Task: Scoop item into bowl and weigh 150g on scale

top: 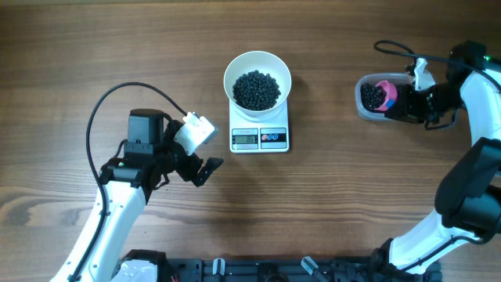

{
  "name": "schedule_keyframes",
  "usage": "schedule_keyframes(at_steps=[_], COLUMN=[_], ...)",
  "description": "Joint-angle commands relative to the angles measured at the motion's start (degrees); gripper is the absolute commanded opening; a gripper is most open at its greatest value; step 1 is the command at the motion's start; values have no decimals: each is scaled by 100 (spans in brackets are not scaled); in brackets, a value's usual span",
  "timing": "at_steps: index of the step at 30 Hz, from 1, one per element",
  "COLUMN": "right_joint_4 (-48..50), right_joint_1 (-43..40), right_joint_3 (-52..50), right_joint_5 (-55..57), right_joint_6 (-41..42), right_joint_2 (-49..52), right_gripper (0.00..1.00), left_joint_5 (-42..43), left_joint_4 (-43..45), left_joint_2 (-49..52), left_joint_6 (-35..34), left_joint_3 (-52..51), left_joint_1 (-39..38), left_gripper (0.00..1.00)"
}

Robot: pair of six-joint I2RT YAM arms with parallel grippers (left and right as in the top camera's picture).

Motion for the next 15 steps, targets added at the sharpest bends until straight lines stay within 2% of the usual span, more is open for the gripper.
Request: schedule_keyframes(at_steps=[1,15], right_joint_4=[13,133], right_joint_1=[66,280], right_joint_3=[31,-50], right_joint_5=[-352,-284], right_joint_6=[-212,-90], right_joint_2=[26,251], right_gripper=[4,4], left_joint_5=[107,107], left_joint_4=[13,13], left_joint_2=[-52,-52], left_joint_6=[105,105], left_joint_3=[-59,-59], left_joint_1=[-37,-37], left_gripper=[100,100])
